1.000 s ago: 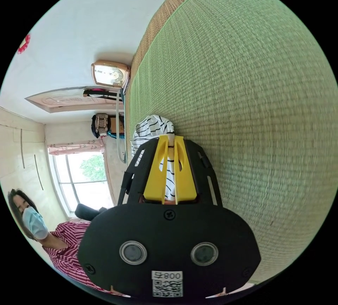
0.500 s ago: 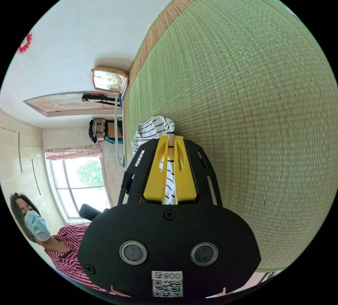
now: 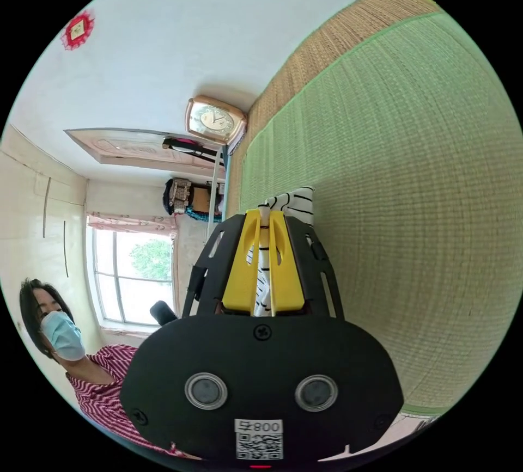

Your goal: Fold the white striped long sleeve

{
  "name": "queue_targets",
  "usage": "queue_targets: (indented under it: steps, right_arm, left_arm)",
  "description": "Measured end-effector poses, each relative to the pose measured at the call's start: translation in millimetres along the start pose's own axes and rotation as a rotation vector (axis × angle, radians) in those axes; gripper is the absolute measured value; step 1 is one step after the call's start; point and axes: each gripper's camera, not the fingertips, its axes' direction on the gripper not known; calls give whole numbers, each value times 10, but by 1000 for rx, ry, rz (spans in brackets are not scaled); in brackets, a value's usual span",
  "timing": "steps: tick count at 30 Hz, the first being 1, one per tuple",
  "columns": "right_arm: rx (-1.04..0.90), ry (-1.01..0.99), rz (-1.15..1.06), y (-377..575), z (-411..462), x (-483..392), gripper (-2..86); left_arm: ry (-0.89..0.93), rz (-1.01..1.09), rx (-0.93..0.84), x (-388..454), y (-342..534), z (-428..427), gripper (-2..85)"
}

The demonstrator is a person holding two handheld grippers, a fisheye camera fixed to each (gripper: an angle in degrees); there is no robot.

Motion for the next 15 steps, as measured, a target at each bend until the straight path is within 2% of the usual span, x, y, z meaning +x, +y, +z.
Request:
queue_targets:
  steps: [7,15]
  right_arm:
    - [-1,-31,-23,-60,292,-547,22]
    - [-92,20,-80,-135,1165,-1316,21]
  left_arm:
    - [34,-142,151,-462,378,-908,7]
    - [60,-323,278,-1082,852,-1722,7]
